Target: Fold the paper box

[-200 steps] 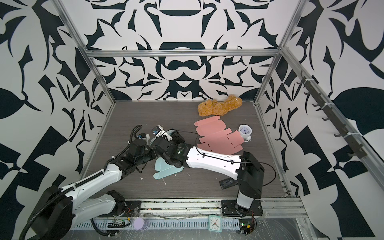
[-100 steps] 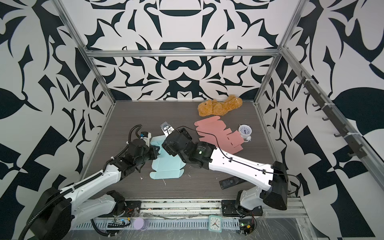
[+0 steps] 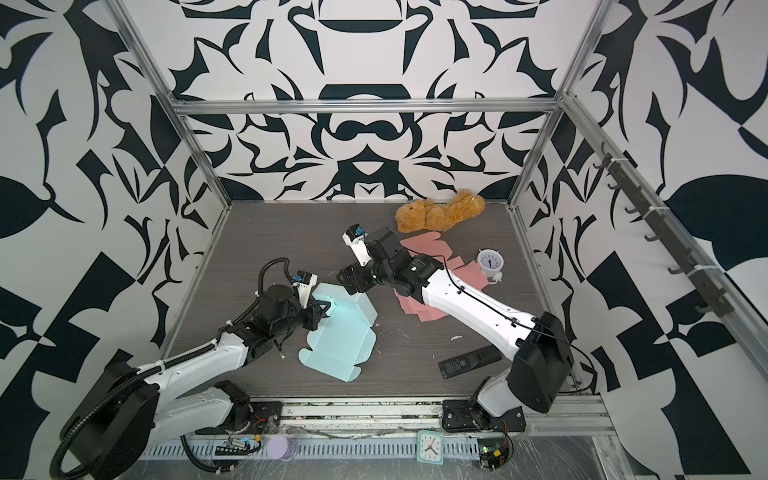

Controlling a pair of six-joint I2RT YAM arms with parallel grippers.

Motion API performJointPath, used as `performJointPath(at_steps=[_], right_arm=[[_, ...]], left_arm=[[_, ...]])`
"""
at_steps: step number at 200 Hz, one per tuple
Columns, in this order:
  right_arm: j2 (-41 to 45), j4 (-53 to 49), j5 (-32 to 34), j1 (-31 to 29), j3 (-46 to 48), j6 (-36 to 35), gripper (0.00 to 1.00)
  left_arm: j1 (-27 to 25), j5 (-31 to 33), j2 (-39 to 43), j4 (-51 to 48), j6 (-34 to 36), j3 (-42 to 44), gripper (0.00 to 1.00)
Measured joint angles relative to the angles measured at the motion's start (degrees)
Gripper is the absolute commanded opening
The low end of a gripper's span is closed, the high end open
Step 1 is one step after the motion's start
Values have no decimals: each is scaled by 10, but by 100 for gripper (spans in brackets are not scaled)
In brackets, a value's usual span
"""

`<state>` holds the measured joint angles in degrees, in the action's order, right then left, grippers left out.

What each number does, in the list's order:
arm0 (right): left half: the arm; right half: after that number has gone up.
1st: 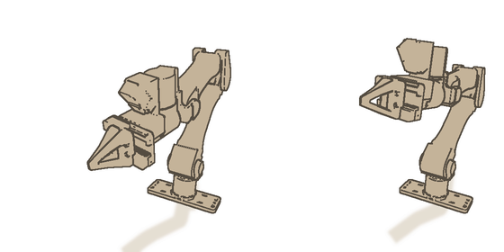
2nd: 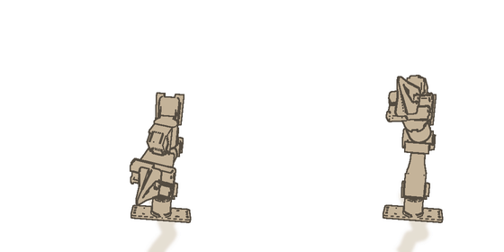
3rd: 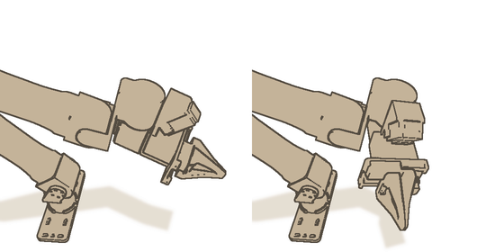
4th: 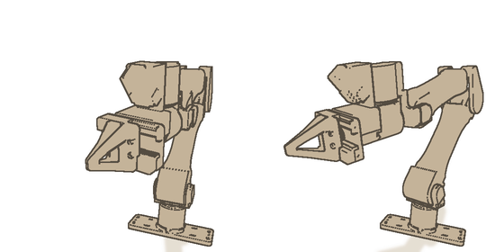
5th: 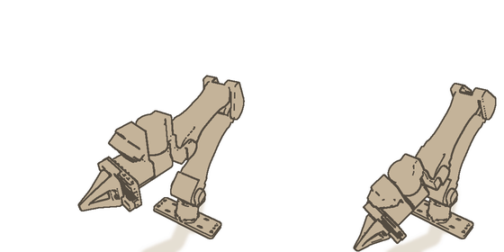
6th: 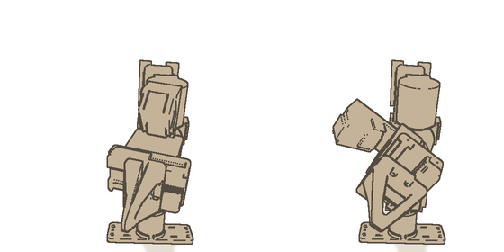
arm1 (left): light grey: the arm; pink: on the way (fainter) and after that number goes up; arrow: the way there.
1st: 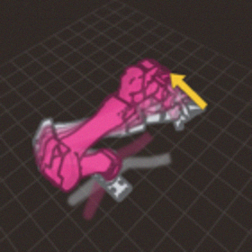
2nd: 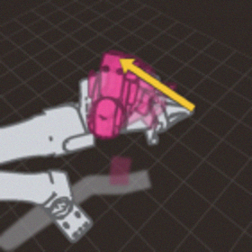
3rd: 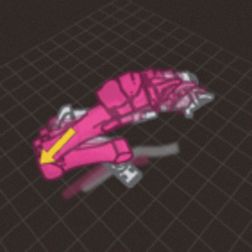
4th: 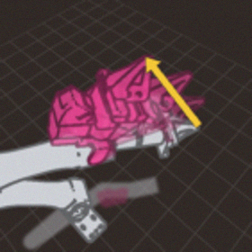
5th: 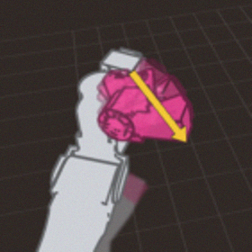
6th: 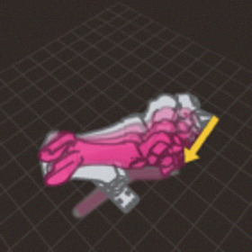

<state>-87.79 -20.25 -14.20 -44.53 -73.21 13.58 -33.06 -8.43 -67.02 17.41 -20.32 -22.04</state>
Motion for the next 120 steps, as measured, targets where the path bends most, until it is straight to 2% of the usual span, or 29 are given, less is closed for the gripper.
performJointPath(at_steps=[38,120], right_arm=[[-52,17,-71,5,11,17,87],[-109,65,-152,6,30,41,88]], left_arm=[[0,0,-35,28,14,0,5],[-1,20,-97,54,33,3,6]])
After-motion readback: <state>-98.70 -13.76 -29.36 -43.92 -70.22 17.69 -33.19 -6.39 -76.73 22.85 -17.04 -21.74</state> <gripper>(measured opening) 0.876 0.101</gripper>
